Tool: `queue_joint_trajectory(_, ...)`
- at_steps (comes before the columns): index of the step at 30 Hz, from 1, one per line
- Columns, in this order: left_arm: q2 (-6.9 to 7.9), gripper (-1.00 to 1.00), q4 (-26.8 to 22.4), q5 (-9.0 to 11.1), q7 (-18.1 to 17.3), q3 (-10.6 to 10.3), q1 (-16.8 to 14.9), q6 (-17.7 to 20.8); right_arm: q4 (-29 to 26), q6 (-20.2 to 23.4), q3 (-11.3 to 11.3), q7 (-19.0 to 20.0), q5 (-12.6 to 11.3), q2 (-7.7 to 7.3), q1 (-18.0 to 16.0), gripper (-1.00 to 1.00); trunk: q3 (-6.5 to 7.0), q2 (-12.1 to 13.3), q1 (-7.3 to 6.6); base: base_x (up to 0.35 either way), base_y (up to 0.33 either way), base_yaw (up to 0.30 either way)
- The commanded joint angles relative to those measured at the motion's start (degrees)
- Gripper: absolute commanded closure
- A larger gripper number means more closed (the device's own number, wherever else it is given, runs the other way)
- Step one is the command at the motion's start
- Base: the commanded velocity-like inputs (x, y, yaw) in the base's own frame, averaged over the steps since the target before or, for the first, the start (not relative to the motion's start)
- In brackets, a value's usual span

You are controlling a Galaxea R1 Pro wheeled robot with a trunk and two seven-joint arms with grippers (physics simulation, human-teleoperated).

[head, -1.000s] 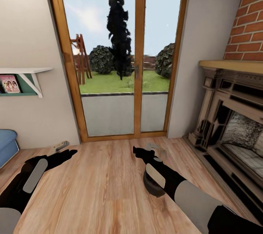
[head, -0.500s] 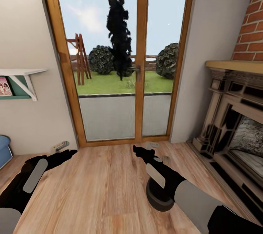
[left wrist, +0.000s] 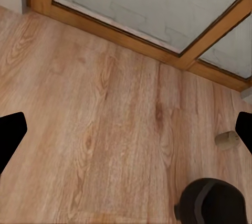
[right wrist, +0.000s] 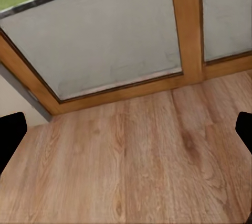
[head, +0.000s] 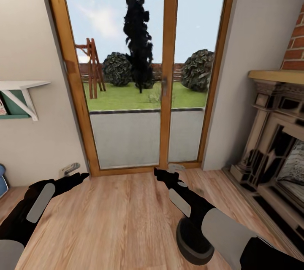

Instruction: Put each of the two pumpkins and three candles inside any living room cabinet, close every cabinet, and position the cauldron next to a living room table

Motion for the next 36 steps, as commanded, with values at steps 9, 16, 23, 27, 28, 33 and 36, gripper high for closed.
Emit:
queue_joint_trajectory(9,0.02,-1.00,-0.1,0.6,0.5,0.0,0.0,0.2,0.0,-0.3,0.6,-0.4,-0.6,-0.03,-0.1,-1.00,-0.07,0.0,0.04,0.271,0.180,-0.132)
queue_joint_trajectory(16,0.02,-1.00,-0.1,0.6,0.5,0.0,0.0,0.2,0.0,-0.3,0.6,-0.4,-0.5,-0.03,-0.1,-1.00,-0.07,0.0,0.04,0.215,0.224,-0.276)
queue_joint_trajectory(23,0.02,-1.00,-0.1,0.6,0.5,0.0,0.0,0.1,0.0,-0.3,0.6,-0.4,-0.5,-0.03,-0.1,-1.00,-0.07,0.0,0.04,0.230,0.185,-0.281)
queue_joint_trajectory(27,0.02,-1.00,-0.1,0.6,0.4,0.0,0.0,0.1,0.0,-0.3,0.6,-0.4,-0.5,-0.03,-0.1,-1.00,-0.07,0.0,0.04,0.247,0.126,-0.282)
queue_joint_trajectory(28,0.02,-1.00,-0.1,0.6,0.4,0.0,0.0,0.1,0.0,-0.3,0.6,-0.4,-0.5,-0.03,-0.1,-1.00,-0.07,0.0,0.04,0.189,0.098,-0.286)
queue_joint_trajectory(33,0.02,-1.00,-0.2,0.6,0.4,0.0,0.0,0.1,0.0,-0.3,0.6,-0.4,-0.5,-0.03,-0.1,-1.00,-0.07,0.0,0.04,0.080,0.032,-0.288)
queue_joint_trajectory(36,0.02,-1.00,-0.2,0.6,0.4,0.0,0.0,0.1,0.1,-0.3,0.6,0.2,-0.5,-0.03,-0.1,-1.00,-0.07,0.0,0.04,0.010,0.004,-0.289)
